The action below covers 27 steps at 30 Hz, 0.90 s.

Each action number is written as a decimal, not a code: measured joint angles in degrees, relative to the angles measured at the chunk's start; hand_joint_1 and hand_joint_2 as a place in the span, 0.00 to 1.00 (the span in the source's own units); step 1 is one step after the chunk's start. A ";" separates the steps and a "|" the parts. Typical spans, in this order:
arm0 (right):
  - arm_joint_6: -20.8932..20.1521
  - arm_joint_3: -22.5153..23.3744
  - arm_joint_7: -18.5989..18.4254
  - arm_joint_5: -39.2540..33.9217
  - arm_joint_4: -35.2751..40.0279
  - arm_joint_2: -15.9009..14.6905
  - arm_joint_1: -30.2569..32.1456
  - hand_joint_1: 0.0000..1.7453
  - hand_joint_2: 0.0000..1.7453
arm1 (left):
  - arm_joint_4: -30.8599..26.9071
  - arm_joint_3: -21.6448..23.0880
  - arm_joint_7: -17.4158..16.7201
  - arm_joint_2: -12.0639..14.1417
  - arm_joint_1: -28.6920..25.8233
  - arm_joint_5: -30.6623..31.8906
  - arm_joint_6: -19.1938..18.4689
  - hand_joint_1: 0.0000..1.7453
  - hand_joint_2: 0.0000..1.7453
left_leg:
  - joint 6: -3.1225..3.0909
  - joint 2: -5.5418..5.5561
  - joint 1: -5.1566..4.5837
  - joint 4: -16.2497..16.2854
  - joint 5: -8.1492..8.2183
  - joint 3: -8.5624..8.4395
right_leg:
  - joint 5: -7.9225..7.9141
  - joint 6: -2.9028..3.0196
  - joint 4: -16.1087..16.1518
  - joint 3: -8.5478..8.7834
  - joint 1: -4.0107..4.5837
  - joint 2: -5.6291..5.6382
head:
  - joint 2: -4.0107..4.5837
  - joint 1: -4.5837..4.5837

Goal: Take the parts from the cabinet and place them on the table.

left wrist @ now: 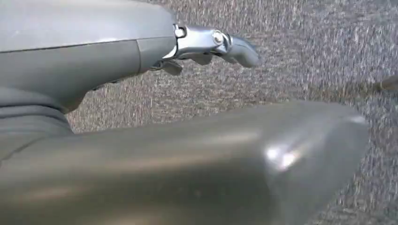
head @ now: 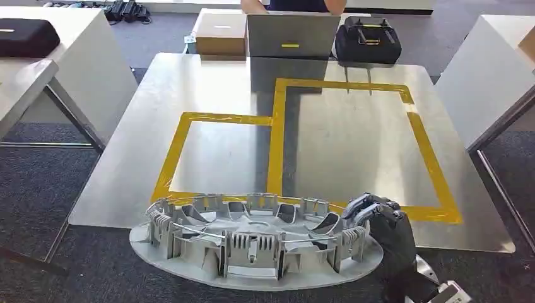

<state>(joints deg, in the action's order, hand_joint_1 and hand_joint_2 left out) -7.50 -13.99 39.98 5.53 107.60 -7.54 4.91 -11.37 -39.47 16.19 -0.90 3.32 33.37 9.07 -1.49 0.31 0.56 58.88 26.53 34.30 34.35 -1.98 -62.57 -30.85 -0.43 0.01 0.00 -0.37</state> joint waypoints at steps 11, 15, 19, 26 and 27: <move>0.50 -0.09 0.02 0.00 0.00 -0.30 0.16 1.00 1.00 | 0.00 -0.33 0.85 -0.24 0.18 -0.02 0.15 0.00 0.00 | 1.28 0.40 -0.31 0.05 1.34 -1.29 | -6.28 1.28 3.90 -2.46 0.36 0.07 | 0.00 0.76; 2.49 -0.04 -0.02 0.88 -0.04 -0.52 0.14 1.00 1.00 | 0.02 -0.37 0.88 -0.31 0.19 0.00 0.15 0.00 0.00 | 0.23 0.25 -0.47 -0.44 1.21 -1.67 | -6.53 1.51 4.27 -2.26 0.34 0.19 | 0.00 0.52; 4.39 -0.11 -0.02 1.86 -0.35 -0.55 -0.13 1.00 1.00 | 0.02 -0.70 0.85 -0.31 0.18 0.02 0.18 0.00 0.00 | 1.26 0.26 -0.44 -1.05 0.96 -2.01 | -6.46 1.83 4.25 -2.24 0.35 0.17 | 0.00 0.44; 21.10 -1.11 -0.18 17.85 -6.72 -0.90 -3.25 1.00 1.00 | 0.02 -0.74 0.83 -0.63 0.19 1.09 0.33 0.00 0.00 | 1.74 0.26 -0.40 -1.16 0.92 -2.04 | -6.42 1.94 4.21 -2.20 0.36 0.17 | 0.00 0.44; 23.55 -1.18 -0.65 21.47 -8.66 -0.90 -3.94 1.00 1.00 | 0.02 -0.74 0.88 -0.70 0.19 1.16 0.18 0.00 0.00 | 1.74 0.26 -0.40 -1.15 0.91 -2.03 | -6.44 1.92 4.21 -2.18 0.34 0.17 | 0.00 0.44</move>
<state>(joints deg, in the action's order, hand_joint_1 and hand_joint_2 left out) 16.05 -15.17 39.33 27.00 98.94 -8.44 0.97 -11.34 -40.22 17.07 -1.60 3.51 34.53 9.24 0.25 0.57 0.16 57.73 27.45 32.27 27.92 -0.06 -58.36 -33.03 -0.09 0.18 0.00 0.07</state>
